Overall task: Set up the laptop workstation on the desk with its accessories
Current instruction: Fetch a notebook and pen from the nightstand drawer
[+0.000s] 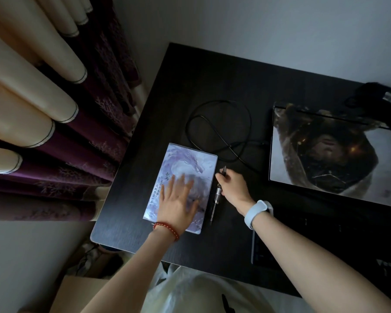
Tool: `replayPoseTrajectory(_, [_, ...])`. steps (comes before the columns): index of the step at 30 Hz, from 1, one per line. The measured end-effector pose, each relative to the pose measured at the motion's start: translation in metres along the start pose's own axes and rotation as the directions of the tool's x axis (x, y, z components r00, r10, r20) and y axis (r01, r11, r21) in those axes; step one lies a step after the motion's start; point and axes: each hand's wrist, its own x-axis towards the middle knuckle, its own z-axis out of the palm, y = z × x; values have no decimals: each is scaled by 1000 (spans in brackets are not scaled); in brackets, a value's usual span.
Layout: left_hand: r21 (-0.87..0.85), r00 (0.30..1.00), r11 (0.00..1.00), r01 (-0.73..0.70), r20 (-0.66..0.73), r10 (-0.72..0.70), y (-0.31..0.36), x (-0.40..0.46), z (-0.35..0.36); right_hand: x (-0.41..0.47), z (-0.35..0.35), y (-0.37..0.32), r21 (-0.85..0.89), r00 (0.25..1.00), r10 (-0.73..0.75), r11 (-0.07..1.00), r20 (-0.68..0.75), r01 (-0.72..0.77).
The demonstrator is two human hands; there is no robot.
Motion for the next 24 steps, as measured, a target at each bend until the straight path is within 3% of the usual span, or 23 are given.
replayPoseTrajectory(3, [223, 983, 974, 35, 169, -74, -24, -1, 4, 0, 2, 5, -182, 999, 40, 983, 15, -36])
replayPoseTrajectory(6, [255, 970, 967, 17, 229, -78, -34, -6, 8, -1, 12, 7, -226, 998, 65, 972, 4, -62])
replayPoseTrajectory(24, [283, 959, 958, 50, 254, -125, -42, -13, 16, -21, 33, -1, -258, 999, -29, 966, -40, 18])
